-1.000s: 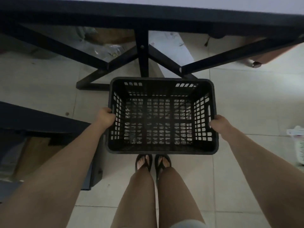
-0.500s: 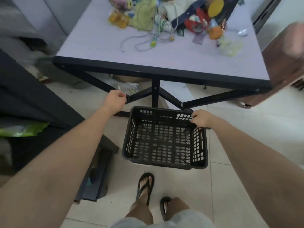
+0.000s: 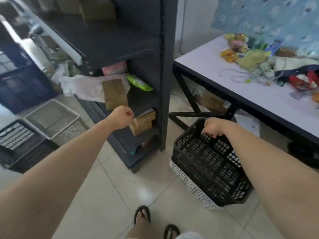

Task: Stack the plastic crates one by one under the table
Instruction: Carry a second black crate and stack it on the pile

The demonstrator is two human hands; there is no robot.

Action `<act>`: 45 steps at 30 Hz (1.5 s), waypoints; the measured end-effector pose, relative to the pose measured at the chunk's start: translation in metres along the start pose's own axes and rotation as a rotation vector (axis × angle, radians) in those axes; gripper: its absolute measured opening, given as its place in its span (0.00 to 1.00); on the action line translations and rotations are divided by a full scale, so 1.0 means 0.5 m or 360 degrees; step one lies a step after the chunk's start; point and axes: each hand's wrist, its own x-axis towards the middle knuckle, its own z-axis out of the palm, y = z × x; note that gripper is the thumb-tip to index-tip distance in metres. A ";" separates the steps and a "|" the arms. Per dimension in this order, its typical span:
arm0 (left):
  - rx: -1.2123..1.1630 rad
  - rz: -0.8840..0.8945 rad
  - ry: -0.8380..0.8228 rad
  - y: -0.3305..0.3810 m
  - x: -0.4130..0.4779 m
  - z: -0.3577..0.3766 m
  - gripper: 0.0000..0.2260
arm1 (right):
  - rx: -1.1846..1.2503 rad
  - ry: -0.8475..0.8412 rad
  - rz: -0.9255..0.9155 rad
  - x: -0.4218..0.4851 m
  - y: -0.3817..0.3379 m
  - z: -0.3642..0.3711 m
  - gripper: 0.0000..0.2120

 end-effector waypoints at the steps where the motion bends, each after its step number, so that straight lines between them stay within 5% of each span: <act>1: -0.0041 -0.0082 0.0044 -0.043 -0.036 -0.034 0.07 | -0.0078 -0.0043 -0.0062 -0.008 -0.045 0.010 0.16; 11: 0.0089 -0.0495 0.0559 -0.458 -0.399 -0.343 0.10 | -0.0514 -0.0263 -0.0538 -0.101 -0.589 0.195 0.17; 15: 0.0214 -0.0611 0.0583 -0.618 -0.517 -0.471 0.09 | -0.0272 -0.0315 -0.0708 -0.149 -0.836 0.287 0.15; 23: 0.0075 -0.0914 0.0562 -0.916 -0.669 -0.649 0.10 | -0.0693 -0.0258 -0.0825 -0.217 -1.167 0.443 0.11; 38: 0.0260 -0.1165 0.0552 -1.340 -0.500 -0.936 0.11 | -0.0923 -0.0097 -0.1035 -0.033 -1.735 0.549 0.06; 45: 0.0071 -0.1167 0.0474 -1.502 -0.393 -1.120 0.12 | -0.0904 -0.0061 -0.1163 0.060 -2.048 0.567 0.16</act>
